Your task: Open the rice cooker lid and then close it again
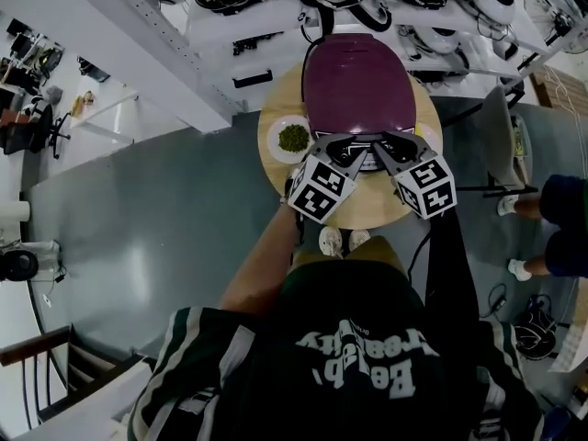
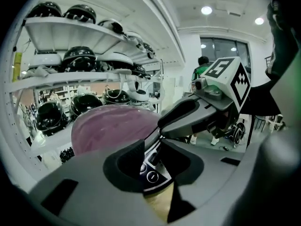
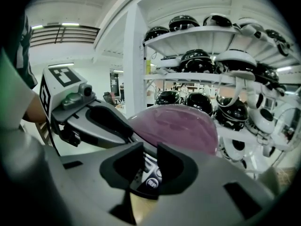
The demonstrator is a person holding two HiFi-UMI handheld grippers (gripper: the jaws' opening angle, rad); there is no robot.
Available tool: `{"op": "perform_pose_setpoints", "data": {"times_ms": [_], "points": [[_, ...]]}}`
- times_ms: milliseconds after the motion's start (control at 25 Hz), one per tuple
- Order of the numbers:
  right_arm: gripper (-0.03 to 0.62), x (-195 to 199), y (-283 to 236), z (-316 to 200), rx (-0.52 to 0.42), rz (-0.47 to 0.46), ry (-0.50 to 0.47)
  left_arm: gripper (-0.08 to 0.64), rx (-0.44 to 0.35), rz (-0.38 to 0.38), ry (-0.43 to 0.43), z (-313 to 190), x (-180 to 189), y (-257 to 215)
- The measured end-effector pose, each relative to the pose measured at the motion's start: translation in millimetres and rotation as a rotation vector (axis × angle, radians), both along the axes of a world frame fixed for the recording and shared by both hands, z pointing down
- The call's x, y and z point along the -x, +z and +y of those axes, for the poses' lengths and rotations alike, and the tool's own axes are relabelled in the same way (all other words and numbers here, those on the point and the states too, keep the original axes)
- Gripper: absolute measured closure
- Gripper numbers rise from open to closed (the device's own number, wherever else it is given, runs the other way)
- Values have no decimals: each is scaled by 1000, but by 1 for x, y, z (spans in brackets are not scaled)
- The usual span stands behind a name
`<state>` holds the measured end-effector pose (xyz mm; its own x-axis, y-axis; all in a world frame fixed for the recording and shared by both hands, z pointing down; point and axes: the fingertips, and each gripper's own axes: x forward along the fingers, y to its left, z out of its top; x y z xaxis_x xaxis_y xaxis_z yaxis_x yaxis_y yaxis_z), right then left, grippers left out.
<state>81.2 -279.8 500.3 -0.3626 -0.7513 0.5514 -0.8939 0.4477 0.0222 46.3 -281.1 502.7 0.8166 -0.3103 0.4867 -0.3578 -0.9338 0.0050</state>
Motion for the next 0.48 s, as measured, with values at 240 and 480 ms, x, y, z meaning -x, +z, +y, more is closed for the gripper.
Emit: {"op": "perform_pose_setpoints", "data": {"times_ms": [240, 480], "points": [[449, 2, 0, 1, 16, -52, -28, 403, 79, 49, 10, 3, -3, 0], [437, 5, 1, 3, 31, -50, -43, 402, 66, 29, 11, 6, -1, 2]]}}
